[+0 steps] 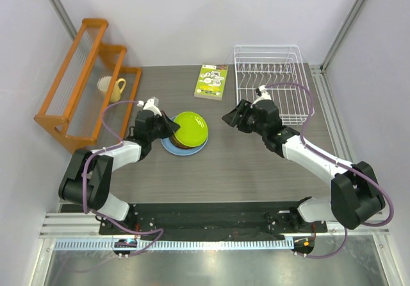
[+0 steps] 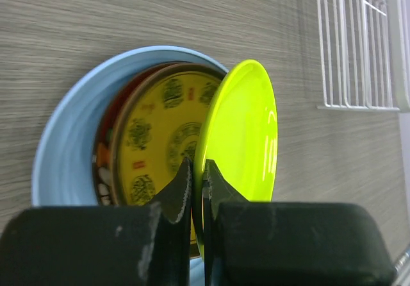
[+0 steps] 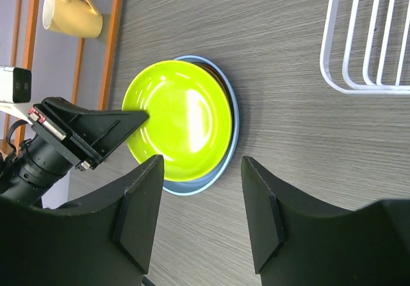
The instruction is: Unload the plates from the dish rack
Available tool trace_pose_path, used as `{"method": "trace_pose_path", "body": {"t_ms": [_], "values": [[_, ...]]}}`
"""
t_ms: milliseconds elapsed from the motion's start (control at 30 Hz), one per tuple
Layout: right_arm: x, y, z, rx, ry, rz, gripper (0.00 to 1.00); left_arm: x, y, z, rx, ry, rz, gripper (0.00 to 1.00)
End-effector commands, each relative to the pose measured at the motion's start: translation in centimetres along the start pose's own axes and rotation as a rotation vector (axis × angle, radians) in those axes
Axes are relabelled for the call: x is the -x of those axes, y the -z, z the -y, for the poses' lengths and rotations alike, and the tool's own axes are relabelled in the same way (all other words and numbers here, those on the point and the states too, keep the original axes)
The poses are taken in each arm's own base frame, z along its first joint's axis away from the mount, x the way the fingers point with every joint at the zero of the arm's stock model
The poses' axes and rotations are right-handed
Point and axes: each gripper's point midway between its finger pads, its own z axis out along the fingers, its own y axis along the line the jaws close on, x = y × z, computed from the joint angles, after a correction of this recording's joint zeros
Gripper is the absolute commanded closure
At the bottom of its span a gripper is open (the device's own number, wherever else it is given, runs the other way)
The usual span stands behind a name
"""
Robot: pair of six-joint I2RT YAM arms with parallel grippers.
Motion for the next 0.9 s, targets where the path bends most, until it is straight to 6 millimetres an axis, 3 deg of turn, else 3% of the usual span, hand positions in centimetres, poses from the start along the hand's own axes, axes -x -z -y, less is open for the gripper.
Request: {"method": "trace_pose_path", "body": {"t_ms": [0, 167, 267, 300, 367, 633, 733, 867], "values": [[1.5, 0.1, -1.6, 0.036, 0.030, 0.041, 0.43, 1.1, 0.0, -1.4, 0.064, -0.012, 0.061, 1.00], [1.5, 0.0, -1.4, 0.034, 0.035, 0.036, 0.43, 0.6, -0.4, -2.2, 0.083, -0.003, 0.055, 0.98], [1.3, -0.2, -1.4, 0.034, 0.036, 0.028, 0.43, 0.2, -0.6, -2.6, 0.092, 0.007, 0.045, 0.80], [1.1, -0.2, -1.4, 0.037, 0.038, 0.022, 0.43, 0.1, -0.7, -2.7, 0.093, 0.010, 0.041, 0.65], [1.0, -0.4, -1.3, 0.034, 0.037, 0.017, 0.43, 0.0, -0.7, -2.7, 0.094, 0.010, 0.037, 0.55], [0.8, -0.6, -1.2, 0.032, 0.040, 0.006, 0.43, 0.9, 0.1, -2.7, 0.120, -0.015, 0.050, 0.29], [1.0, -0.5, -1.0, 0.018, 0.064, 0.017, 0.43, 1.7, 0.9, -2.2, 0.119, -0.054, 0.065, 0.01], [1.1, -0.4, 0.1, -0.033, 0.126, 0.014, 0.43, 3.1, 2.3, -2.2, 0.166, -0.112, 0.090, 0.01]]}}
